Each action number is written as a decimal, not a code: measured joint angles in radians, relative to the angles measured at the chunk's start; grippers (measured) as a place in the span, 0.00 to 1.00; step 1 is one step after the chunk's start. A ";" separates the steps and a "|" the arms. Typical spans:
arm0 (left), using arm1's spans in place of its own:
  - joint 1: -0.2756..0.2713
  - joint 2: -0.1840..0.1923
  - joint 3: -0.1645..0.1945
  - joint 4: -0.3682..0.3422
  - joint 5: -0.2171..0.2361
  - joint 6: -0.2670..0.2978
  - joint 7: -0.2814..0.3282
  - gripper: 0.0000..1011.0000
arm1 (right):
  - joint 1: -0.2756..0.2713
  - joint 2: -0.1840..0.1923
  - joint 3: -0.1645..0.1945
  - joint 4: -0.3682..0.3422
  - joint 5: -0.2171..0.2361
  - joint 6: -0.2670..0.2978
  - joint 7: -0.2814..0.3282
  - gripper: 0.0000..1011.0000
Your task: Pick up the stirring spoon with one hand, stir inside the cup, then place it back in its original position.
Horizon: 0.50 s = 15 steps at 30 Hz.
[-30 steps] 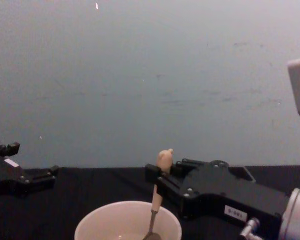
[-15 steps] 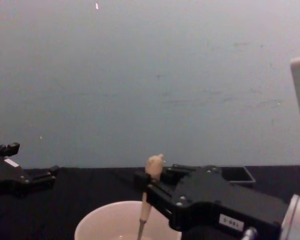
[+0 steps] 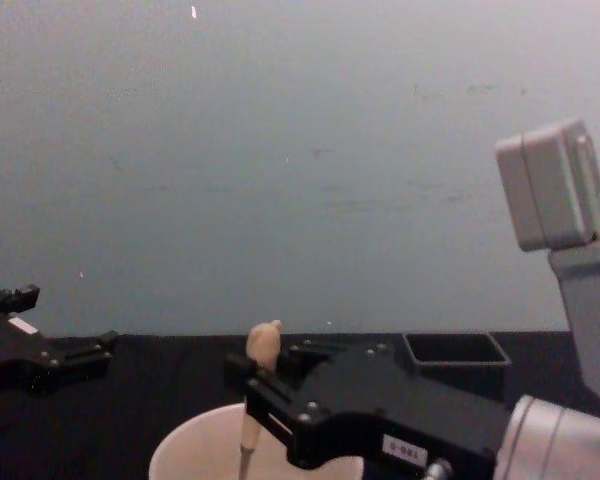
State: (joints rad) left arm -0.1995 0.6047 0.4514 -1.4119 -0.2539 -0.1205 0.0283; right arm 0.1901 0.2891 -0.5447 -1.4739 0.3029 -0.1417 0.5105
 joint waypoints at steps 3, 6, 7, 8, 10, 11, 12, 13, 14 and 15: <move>0.000 0.000 0.000 0.000 0.000 0.000 0.000 0.99 | 0.011 -0.013 0.000 0.012 -0.001 -0.003 -0.005 0.20; 0.000 0.000 0.000 0.000 0.000 0.000 0.000 0.99 | 0.021 -0.023 0.000 0.022 -0.003 -0.006 -0.008 0.20; 0.000 0.000 0.000 0.000 0.000 0.000 0.000 0.99 | 0.024 -0.026 0.000 0.026 -0.005 -0.007 -0.010 0.20; 0.000 0.000 0.000 0.000 0.000 0.000 0.000 0.99 | 0.026 -0.029 0.000 0.029 -0.006 -0.007 -0.012 0.20; 0.000 0.000 0.000 0.000 0.000 0.000 0.000 0.99 | 0.033 -0.035 -0.001 0.039 -0.011 -0.010 -0.016 0.20; 0.000 0.000 0.000 0.000 0.000 0.000 0.000 0.99 | 0.038 -0.039 0.000 0.047 -0.014 -0.011 -0.020 0.20; 0.000 0.000 0.000 0.000 0.000 0.000 0.000 0.99 | 0.040 -0.041 0.000 0.050 -0.016 -0.012 -0.022 0.20; 0.000 0.000 0.000 0.000 0.000 0.000 0.000 0.99 | 0.042 -0.043 0.001 0.053 -0.018 -0.012 -0.024 0.20; 0.000 0.000 0.000 0.000 0.000 0.000 0.000 0.99 | 0.043 -0.044 0.001 0.055 -0.019 -0.012 -0.025 0.20; 0.000 0.000 0.000 0.000 0.000 0.000 0.000 0.99 | 0.045 -0.046 0.003 0.058 -0.020 -0.013 -0.028 0.20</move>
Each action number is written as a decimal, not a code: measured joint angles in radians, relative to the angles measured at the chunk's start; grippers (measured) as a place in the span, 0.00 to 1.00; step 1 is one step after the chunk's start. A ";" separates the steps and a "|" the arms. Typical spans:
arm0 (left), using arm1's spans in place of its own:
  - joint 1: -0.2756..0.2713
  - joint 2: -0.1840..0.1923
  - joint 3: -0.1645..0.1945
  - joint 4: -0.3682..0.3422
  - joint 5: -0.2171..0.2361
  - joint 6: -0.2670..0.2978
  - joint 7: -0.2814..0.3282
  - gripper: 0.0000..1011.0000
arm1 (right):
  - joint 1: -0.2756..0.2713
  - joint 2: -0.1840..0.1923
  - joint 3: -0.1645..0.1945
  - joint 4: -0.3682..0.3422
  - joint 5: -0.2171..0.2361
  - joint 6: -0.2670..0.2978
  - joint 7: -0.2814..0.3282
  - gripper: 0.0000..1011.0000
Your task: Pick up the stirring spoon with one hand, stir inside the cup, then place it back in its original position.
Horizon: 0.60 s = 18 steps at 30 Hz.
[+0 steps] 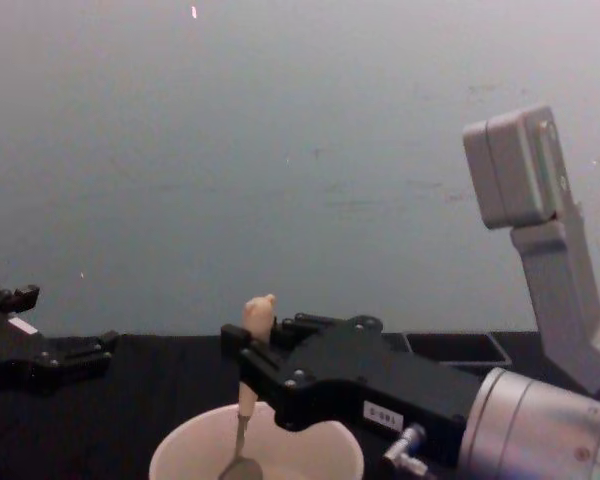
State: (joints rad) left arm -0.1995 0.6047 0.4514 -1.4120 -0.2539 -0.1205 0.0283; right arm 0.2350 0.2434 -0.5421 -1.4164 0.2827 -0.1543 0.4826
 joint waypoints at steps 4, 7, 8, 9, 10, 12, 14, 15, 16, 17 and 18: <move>0.000 0.000 0.000 0.000 0.000 0.000 0.000 0.99 | 0.005 -0.004 0.007 0.009 -0.005 -0.002 -0.009 0.20; 0.000 0.000 0.000 0.000 0.000 0.000 0.000 0.99 | 0.007 -0.005 0.017 0.013 -0.008 -0.002 -0.015 0.20; 0.000 0.000 0.000 0.000 0.000 0.000 0.000 0.99 | 0.007 -0.005 0.019 0.013 -0.009 -0.003 -0.016 0.20; 0.000 0.000 0.000 0.000 0.000 0.000 0.000 0.99 | 0.007 -0.004 0.022 0.013 -0.009 -0.003 -0.018 0.20; 0.000 0.000 0.000 0.000 0.000 0.000 0.000 0.99 | 0.007 -0.004 0.022 0.013 -0.009 -0.003 -0.018 0.20; 0.000 0.000 0.000 0.000 0.000 0.000 0.000 0.99 | 0.003 0.001 0.030 0.011 -0.010 -0.003 -0.018 0.20; 0.000 0.000 0.000 0.000 0.000 0.000 0.000 0.99 | 0.001 0.005 0.034 0.007 -0.010 -0.003 -0.018 0.20; 0.000 0.000 0.000 0.000 0.000 0.000 0.000 0.99 | -0.001 0.007 0.036 0.005 -0.010 -0.002 -0.018 0.20; 0.000 0.000 0.000 0.000 0.000 0.000 0.000 0.99 | -0.003 0.009 0.037 0.002 -0.010 -0.002 -0.018 0.20; 0.000 0.000 0.000 0.000 0.000 0.000 0.000 0.99 | -0.007 0.014 0.041 -0.005 -0.010 -0.002 -0.018 0.20; 0.000 0.000 0.000 0.000 0.000 0.000 0.000 0.99 | -0.011 0.018 0.044 -0.010 -0.010 -0.001 -0.017 0.20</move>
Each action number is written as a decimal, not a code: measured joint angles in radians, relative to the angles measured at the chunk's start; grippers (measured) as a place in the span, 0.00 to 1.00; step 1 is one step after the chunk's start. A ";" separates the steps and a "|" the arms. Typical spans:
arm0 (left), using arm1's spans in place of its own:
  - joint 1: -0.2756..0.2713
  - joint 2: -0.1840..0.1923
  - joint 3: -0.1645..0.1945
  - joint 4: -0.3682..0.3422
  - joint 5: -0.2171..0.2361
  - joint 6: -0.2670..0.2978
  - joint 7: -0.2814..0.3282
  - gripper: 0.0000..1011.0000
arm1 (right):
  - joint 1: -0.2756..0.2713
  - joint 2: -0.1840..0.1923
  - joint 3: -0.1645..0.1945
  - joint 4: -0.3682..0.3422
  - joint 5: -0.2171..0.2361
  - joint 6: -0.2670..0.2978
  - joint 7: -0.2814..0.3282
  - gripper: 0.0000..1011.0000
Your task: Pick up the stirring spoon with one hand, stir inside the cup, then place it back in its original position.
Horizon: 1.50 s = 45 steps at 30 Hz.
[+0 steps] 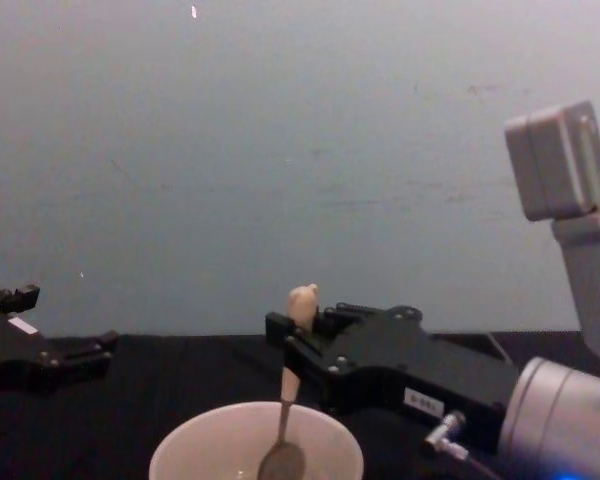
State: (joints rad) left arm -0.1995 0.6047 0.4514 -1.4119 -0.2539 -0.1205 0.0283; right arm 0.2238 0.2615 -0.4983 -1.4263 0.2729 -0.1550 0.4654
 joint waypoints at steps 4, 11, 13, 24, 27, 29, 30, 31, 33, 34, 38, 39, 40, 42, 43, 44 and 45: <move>0.000 0.000 0.000 0.000 0.000 0.000 0.000 0.99 | -0.011 0.010 0.005 -0.014 0.004 0.002 0.004 0.20; 0.000 0.000 0.000 0.000 0.000 0.000 0.000 0.99 | -0.042 0.036 0.012 -0.061 0.025 0.010 0.021 0.20; 0.000 0.000 0.000 0.000 0.000 0.000 0.000 0.99 | -0.047 0.041 0.013 -0.070 0.029 0.012 0.024 0.20; 0.000 0.000 0.000 0.000 0.000 0.000 0.000 0.99 | -0.068 0.063 -0.001 -0.110 0.048 0.021 0.045 0.20; 0.000 0.000 0.000 0.000 0.000 0.000 0.000 0.99 | -0.068 0.062 -0.006 -0.110 0.049 0.022 0.047 0.20; 0.000 0.000 0.000 0.000 0.000 0.000 0.000 0.99 | -0.066 0.060 -0.013 -0.110 0.050 0.024 0.048 0.20; 0.000 0.000 0.000 0.000 0.000 0.000 0.000 0.99 | -0.063 0.057 -0.017 -0.107 0.049 0.025 0.048 0.20; 0.000 0.000 0.000 0.000 0.000 0.000 0.000 0.99 | -0.062 0.055 -0.019 -0.105 0.049 0.025 0.048 0.20; 0.000 0.000 0.000 0.000 0.000 0.000 0.000 0.99 | -0.057 0.050 -0.025 -0.099 0.048 0.026 0.047 0.20; 0.000 0.000 0.000 0.000 0.000 0.000 0.000 0.99 | -0.054 0.048 -0.027 -0.096 0.048 0.026 0.047 0.20; 0.000 0.000 0.000 0.000 0.000 0.000 0.000 0.99 | -0.041 0.034 -0.035 -0.077 0.041 0.026 0.042 0.20; 0.000 0.000 0.000 0.000 0.000 0.000 0.000 0.99 | -0.035 0.027 -0.037 -0.068 0.037 0.026 0.038 0.20; 0.000 0.000 0.000 0.000 0.000 0.000 0.000 0.99 | -0.032 0.024 -0.038 -0.063 0.035 0.025 0.036 0.20; 0.000 0.000 0.000 0.000 0.000 0.000 0.000 0.99 | -0.023 0.014 -0.040 -0.049 0.030 0.024 0.030 0.20; 0.000 0.000 0.000 0.000 0.000 0.000 0.000 0.99 | -0.023 0.014 -0.040 -0.049 0.030 0.024 0.030 0.20; 0.000 0.000 0.000 0.000 0.000 0.000 0.000 0.99 | -0.018 0.008 -0.040 -0.041 0.028 0.023 0.026 0.20; 0.000 0.000 0.000 0.000 0.000 0.000 0.000 0.99 | -0.014 0.005 -0.040 -0.037 0.027 0.023 0.023 0.20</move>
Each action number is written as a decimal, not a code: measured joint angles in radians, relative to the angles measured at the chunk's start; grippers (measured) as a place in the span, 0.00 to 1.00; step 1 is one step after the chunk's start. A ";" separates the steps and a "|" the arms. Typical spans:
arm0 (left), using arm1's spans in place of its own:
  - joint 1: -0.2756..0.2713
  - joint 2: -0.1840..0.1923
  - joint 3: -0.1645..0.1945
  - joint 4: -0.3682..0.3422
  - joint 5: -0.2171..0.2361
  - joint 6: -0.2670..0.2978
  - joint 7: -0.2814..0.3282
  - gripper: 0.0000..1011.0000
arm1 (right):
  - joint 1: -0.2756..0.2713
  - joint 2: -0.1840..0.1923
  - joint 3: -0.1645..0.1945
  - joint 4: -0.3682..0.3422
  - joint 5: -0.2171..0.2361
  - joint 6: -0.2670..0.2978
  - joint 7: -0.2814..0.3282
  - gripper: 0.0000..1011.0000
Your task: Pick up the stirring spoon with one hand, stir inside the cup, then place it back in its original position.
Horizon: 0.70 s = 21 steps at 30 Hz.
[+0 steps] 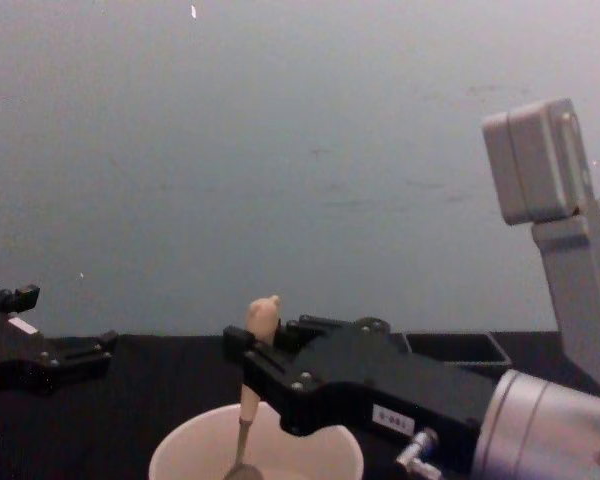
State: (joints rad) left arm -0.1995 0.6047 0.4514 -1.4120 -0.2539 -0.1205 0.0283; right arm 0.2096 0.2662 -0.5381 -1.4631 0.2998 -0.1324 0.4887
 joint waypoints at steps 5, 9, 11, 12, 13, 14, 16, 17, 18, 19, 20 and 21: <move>0.000 0.000 0.000 0.000 0.000 0.000 0.000 0.99 | 0.018 -0.020 0.002 0.026 -0.007 -0.005 -0.012 0.20; 0.000 0.000 0.000 0.000 0.000 0.000 0.000 0.99 | 0.030 -0.030 0.005 0.044 -0.013 -0.009 -0.020 0.20; 0.000 0.000 0.000 0.000 0.000 0.000 0.000 0.99 | 0.034 -0.034 0.008 0.051 -0.017 -0.011 -0.024 0.20; 0.000 0.000 0.000 0.000 0.000 0.000 0.000 0.99 | 0.036 -0.036 0.010 0.057 -0.019 -0.013 -0.026 0.20; 0.000 0.000 0.000 0.000 0.000 0.000 0.000 0.99 | 0.036 -0.036 0.010 0.057 -0.019 -0.013 -0.026 0.20; 0.000 0.000 0.000 0.000 0.000 0.000 0.000 0.99 | 0.039 -0.038 0.013 0.061 -0.021 -0.013 -0.027 0.20; 0.000 0.000 0.000 0.000 0.000 0.000 0.000 0.99 | 0.039 -0.038 0.016 0.063 -0.022 -0.014 -0.030 0.20; 0.000 0.000 0.000 0.000 0.000 0.000 0.000 0.99 | 0.040 -0.037 0.019 0.063 -0.023 -0.014 -0.030 0.20; 0.000 0.000 0.000 0.000 0.000 0.000 0.000 0.99 | 0.040 -0.036 0.021 0.063 -0.023 -0.014 -0.031 0.20; 0.000 0.000 0.000 0.000 0.000 0.000 0.000 0.99 | 0.039 -0.034 0.025 0.062 -0.023 -0.014 -0.031 0.20; 0.000 0.000 0.000 0.000 0.000 0.000 0.000 0.99 | 0.039 -0.034 0.025 0.062 -0.023 -0.014 -0.031 0.20; 0.000 0.000 0.000 0.000 0.000 0.000 0.000 0.99 | 0.037 -0.032 0.029 0.060 -0.023 -0.013 -0.031 0.20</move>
State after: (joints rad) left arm -0.1995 0.6047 0.4514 -1.4120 -0.2539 -0.1205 0.0283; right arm 0.2468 0.2346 -0.5093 -1.4029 0.2767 -0.1458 0.4572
